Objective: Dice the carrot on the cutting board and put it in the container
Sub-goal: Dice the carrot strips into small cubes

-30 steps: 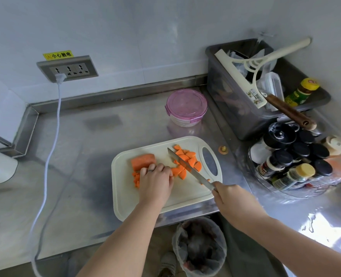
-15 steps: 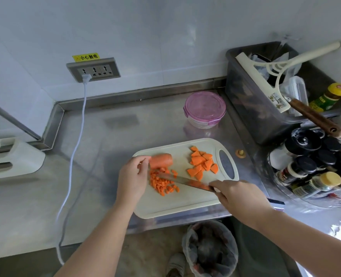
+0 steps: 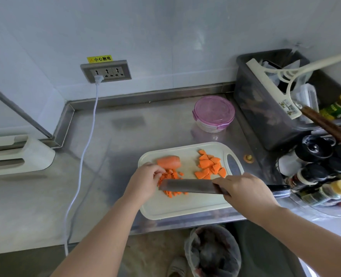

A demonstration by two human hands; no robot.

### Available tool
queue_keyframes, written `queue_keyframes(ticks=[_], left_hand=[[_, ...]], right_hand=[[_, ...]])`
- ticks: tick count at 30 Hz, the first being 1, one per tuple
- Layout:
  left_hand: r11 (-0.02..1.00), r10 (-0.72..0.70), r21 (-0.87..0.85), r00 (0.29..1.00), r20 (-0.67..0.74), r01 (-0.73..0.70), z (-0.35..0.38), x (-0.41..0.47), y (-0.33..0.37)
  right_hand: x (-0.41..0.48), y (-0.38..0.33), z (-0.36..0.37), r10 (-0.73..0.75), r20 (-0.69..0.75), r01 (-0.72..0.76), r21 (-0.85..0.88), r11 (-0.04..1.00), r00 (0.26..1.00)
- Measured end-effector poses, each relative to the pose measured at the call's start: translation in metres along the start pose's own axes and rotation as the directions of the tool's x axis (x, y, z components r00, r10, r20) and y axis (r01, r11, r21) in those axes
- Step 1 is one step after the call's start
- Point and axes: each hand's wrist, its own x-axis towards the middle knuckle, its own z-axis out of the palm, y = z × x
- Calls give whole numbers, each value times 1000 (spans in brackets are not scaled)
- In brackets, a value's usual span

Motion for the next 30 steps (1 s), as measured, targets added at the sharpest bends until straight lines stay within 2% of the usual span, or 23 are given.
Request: queue_keyframes(ticks=[2, 4, 5, 7, 9, 12, 16, 19, 21, 22, 26, 28, 30], left_hand=[[998, -56, -24, 988, -147, 53, 3, -7, -7], [996, -90, -3, 966, -243, 92, 13, -18, -5], [997, -41, 48, 969, -243, 54, 21, -24, 0], [973, 178, 176, 972, -152, -150, 41, -35, 12], [879, 418, 286, 906, -71, -383, 61, -38, 23], [774, 569, 376, 820, -63, -509, 74, -28, 25], [715, 560, 506, 828, -2, -483, 72, -7, 16], [702, 549, 521, 835, 37, -485, 64, -3, 6], [689, 589, 522, 808, 1, -503, 61, -4, 5], [704, 599, 498, 800, -31, -507, 60, -4, 10], [816, 520, 348, 849, -94, -462, 57, 11, 48], [878, 428, 232, 904, 12, -419, 56, 26, 72], [909, 359, 180, 925, 123, -377, 57, 43, 87]], right_hand=[[-2, 5, 1, 101, 8, -101, 39, 994, 995], [-3, 10, -1, 233, 103, -247, 163, 955, 967], [-3, 11, -1, 279, 130, -303, 228, 925, 951], [-2, 10, -1, 358, 150, -388, 328, 861, 922], [-2, 11, 0, 406, 163, -437, 372, 819, 899], [-3, 14, 1, 448, 181, -481, 417, 771, 876], [-4, 18, 3, 491, 201, -519, 502, 692, 848], [-4, 21, 3, 508, 196, -527, 526, 668, 839], [-4, 22, 2, 514, 200, -533, 531, 659, 834], [-3, 22, 1, 517, 204, -537, 535, 653, 831], [-4, 25, -3, 531, 213, -548, 556, 624, 820], [-5, 27, -6, 529, 210, -544, 563, 622, 822], [-8, 28, -9, 522, 206, -535, 569, 624, 828]])
